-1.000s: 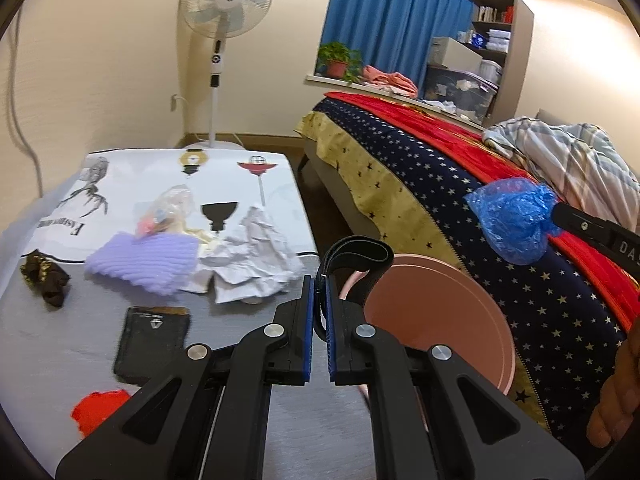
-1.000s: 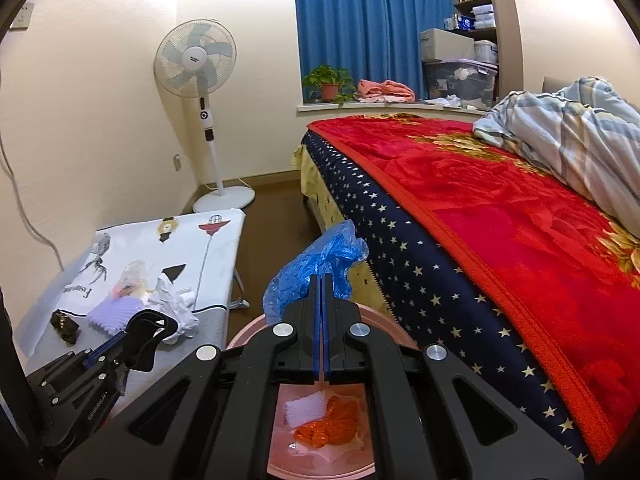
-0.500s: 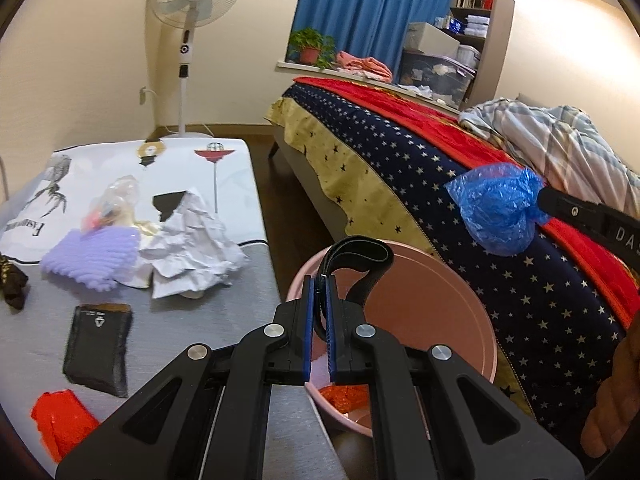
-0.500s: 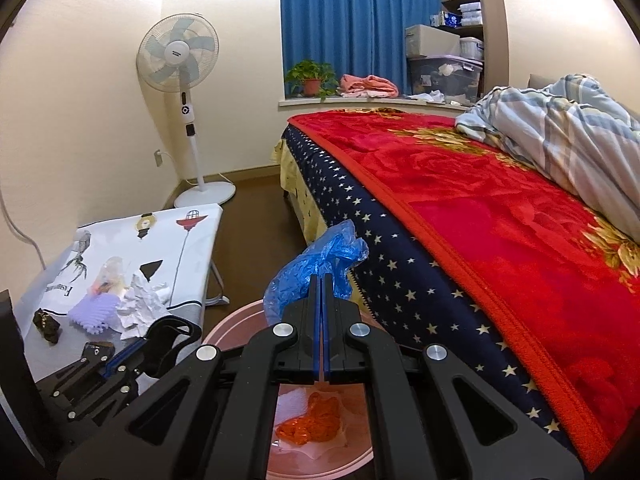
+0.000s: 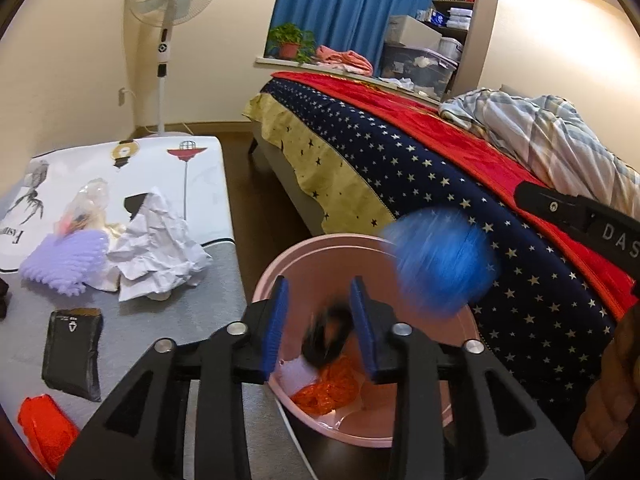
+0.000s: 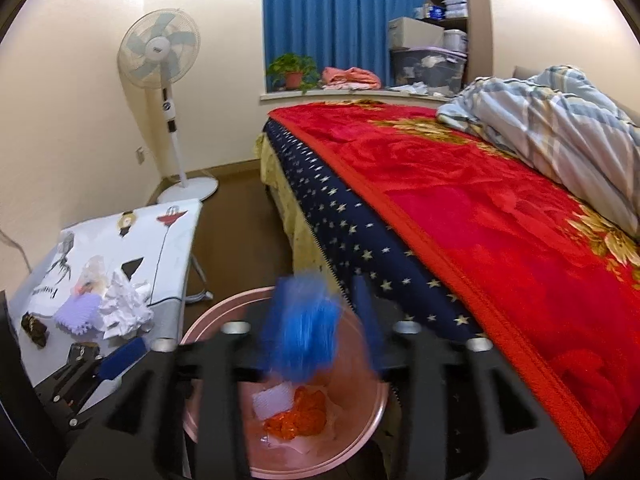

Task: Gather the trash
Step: 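Open the right tool dropping the blue bag while the left tool drops the strap into the bin, then raise both open tools away from the bin toward the table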

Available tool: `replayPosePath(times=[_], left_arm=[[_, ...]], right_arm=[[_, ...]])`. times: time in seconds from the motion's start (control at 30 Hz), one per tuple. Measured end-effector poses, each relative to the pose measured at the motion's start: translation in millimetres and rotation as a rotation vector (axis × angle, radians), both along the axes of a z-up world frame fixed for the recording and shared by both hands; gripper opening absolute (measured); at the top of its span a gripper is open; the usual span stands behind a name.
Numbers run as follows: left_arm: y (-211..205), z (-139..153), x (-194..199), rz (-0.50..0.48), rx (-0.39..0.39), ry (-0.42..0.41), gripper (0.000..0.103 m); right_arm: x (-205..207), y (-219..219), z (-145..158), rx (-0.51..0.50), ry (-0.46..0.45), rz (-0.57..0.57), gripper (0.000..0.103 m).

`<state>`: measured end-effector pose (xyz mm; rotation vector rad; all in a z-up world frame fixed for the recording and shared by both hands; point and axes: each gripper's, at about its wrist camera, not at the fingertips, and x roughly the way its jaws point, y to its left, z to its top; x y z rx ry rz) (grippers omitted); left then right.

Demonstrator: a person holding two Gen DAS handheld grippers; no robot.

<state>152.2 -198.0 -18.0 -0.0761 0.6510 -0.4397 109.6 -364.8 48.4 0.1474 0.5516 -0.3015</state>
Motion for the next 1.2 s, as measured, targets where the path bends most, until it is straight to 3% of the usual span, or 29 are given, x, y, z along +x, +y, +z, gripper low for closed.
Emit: replayPosePath(times=[1.2], left_arm=[[82, 38, -26, 0.146, -0.020, -0.084, 0.033]], right_arm=[[-15, 41, 8, -0.028, -0.031, 0.103, 0.044]])
